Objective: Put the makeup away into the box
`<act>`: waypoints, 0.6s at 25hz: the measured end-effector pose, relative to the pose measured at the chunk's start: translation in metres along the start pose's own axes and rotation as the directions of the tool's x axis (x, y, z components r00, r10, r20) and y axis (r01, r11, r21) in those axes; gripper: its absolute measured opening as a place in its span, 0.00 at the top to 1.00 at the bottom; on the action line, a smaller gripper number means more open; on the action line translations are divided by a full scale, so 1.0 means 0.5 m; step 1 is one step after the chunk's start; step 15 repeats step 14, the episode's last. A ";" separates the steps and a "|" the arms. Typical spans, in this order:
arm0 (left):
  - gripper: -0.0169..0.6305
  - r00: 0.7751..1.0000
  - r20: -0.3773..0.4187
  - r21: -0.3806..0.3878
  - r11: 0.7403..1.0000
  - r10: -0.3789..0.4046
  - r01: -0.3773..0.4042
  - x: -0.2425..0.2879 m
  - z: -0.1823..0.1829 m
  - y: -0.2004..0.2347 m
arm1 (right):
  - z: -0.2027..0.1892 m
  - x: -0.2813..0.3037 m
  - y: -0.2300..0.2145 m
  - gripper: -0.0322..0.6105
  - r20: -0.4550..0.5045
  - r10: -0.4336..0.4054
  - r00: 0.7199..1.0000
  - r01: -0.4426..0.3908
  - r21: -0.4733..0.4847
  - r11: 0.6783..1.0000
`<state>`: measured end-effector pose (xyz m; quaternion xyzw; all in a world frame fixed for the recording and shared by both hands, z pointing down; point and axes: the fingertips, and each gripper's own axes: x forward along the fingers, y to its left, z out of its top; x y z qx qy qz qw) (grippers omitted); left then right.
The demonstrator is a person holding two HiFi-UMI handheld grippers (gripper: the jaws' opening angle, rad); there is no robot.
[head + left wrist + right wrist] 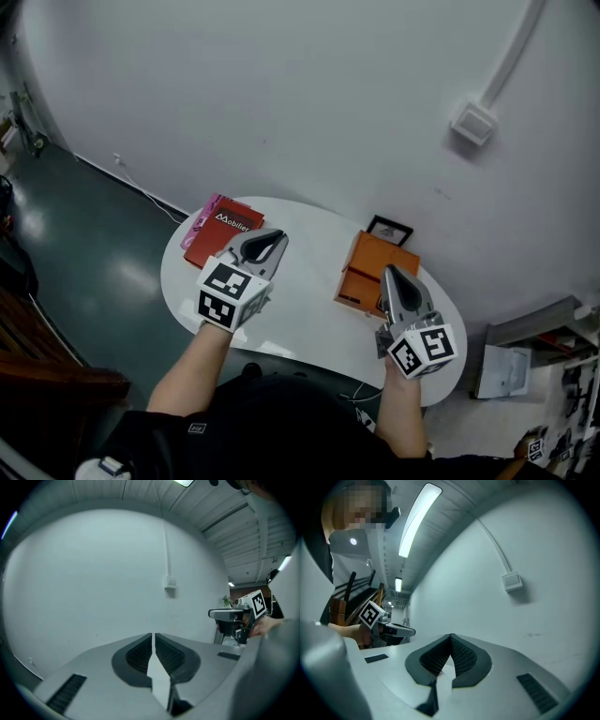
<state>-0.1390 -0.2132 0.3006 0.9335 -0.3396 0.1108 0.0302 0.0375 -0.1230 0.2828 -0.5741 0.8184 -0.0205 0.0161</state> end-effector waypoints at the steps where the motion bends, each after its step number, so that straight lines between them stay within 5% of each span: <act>1: 0.93 1.000 0.004 0.004 1.000 0.006 -0.006 -0.005 0.002 0.002 | -0.004 -0.008 -0.001 0.90 -0.009 -0.002 1.000 0.002 -0.009 1.000; 5: 0.93 0.999 0.017 -0.019 0.999 0.038 -0.038 -0.011 0.000 0.023 | 0.013 -0.022 -0.032 0.90 0.024 -0.052 0.998 0.052 -0.005 0.999; 15: 0.93 1.000 0.017 -0.032 0.999 0.018 -0.018 0.004 -0.001 0.006 | 0.027 -0.002 -0.018 0.90 0.024 -0.012 1.000 0.013 -0.037 0.999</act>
